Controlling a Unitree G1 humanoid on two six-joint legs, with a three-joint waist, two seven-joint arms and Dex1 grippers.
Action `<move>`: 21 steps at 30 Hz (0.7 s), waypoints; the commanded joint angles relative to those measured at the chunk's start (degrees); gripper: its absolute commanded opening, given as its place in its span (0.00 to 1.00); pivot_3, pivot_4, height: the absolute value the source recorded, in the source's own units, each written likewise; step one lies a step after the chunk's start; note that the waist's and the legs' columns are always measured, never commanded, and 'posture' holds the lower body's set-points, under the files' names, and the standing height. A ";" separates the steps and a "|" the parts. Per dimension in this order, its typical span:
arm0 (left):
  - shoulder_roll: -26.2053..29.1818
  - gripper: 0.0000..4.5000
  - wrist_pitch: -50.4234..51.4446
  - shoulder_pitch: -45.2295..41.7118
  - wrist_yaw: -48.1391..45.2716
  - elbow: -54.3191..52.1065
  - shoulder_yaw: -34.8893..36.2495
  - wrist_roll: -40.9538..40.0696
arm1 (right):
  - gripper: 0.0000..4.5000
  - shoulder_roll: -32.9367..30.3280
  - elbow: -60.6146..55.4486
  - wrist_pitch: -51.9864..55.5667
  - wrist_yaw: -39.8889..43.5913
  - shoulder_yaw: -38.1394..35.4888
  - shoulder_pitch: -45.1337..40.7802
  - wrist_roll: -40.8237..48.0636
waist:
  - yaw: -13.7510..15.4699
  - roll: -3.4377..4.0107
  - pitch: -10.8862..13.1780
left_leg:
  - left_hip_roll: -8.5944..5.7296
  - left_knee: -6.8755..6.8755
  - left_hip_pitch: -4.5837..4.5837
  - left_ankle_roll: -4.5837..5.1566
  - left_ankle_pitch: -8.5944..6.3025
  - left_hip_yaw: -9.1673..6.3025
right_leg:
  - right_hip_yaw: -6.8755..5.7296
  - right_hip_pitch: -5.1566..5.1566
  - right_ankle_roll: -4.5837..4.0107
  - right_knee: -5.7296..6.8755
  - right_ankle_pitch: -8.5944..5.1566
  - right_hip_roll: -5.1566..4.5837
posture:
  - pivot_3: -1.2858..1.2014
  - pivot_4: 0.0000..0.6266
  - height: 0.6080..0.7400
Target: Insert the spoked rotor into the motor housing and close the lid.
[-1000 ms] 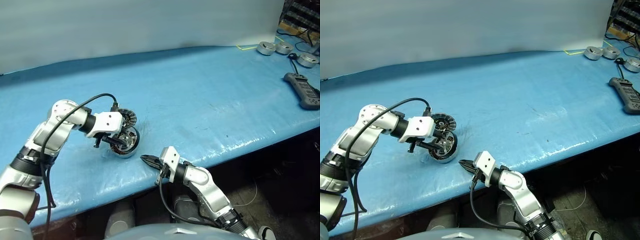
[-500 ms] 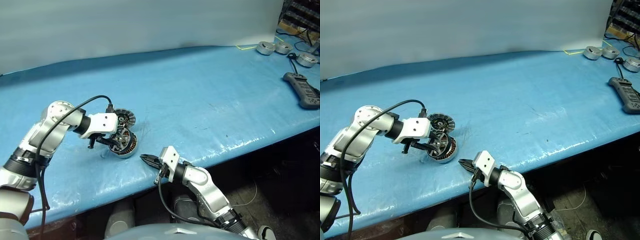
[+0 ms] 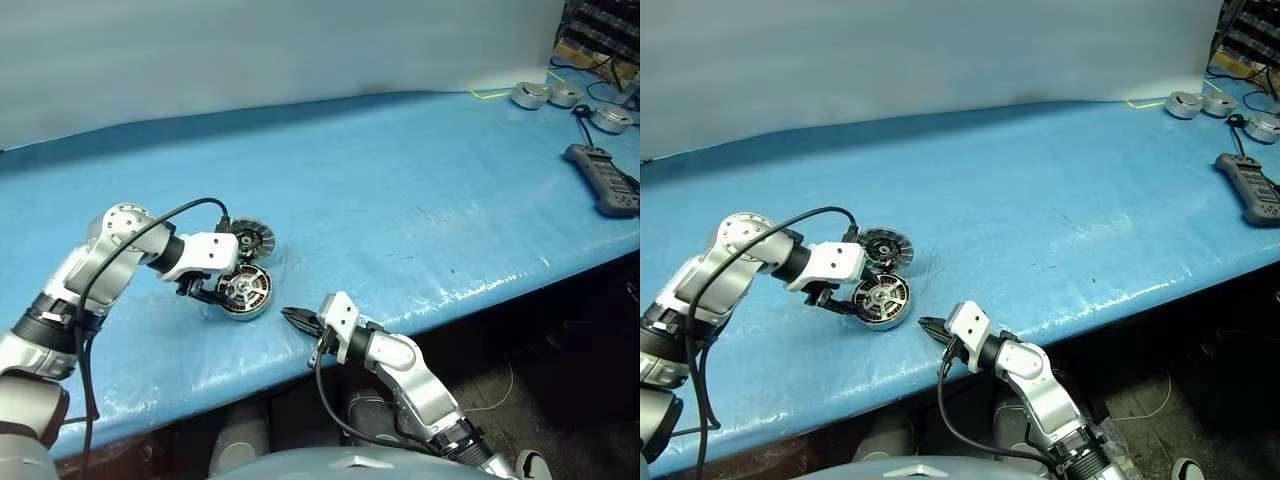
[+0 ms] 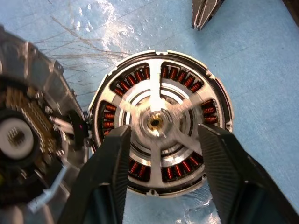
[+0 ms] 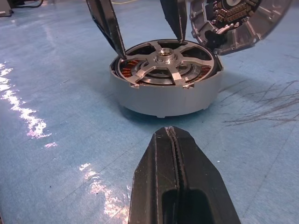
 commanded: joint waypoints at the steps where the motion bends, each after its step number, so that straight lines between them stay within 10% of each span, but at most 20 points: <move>1: -0.29 0.93 0.27 -1.29 0.25 -1.09 1.93 -1.58 | 0.00 0.52 -0.60 -0.62 -0.22 -0.15 0.15 0.39 | 0.01 0.00 0.00 | 0.00 0.00 0.00 0.00 0.00 0.00 | 0.00 0.00 0.00 0.00 0.00 0.00 | 0.52 0.24 1.00; 5: -0.93 0.90 4.70 1.33 0.58 -5.48 5.29 -7.51 | 0.00 0.71 -1.49 0.36 -0.83 -0.67 0.40 0.87 | -0.02 0.00 0.00 | 0.00 0.00 -0.01 0.00 0.00 0.00 | 0.01 0.00 0.00 0.00 0.00 0.00 | 0.52 0.24 1.00; 17: -1.51 0.02 12.58 13.79 13.69 -13.65 14.93 -12.81 | 0.00 0.75 -2.53 1.72 -1.80 -1.17 0.36 0.68 | -0.18 0.02 0.01 | 0.02 -0.02 0.01 0.00 0.00 0.03 | 0.03 -0.02 -0.01 0.00 0.00 0.00 | 0.52 0.24 1.00; 21: -3.66 0.01 13.84 19.56 18.65 -16.72 19.61 -15.63 | 0.00 1.47 -3.88 2.33 -2.51 -1.70 0.55 1.54 | -0.31 0.03 0.02 | 0.03 -0.03 0.02 0.00 -0.01 0.05 | 0.04 -0.03 -0.01 -0.02 0.00 -0.01 | 0.52 0.24 1.00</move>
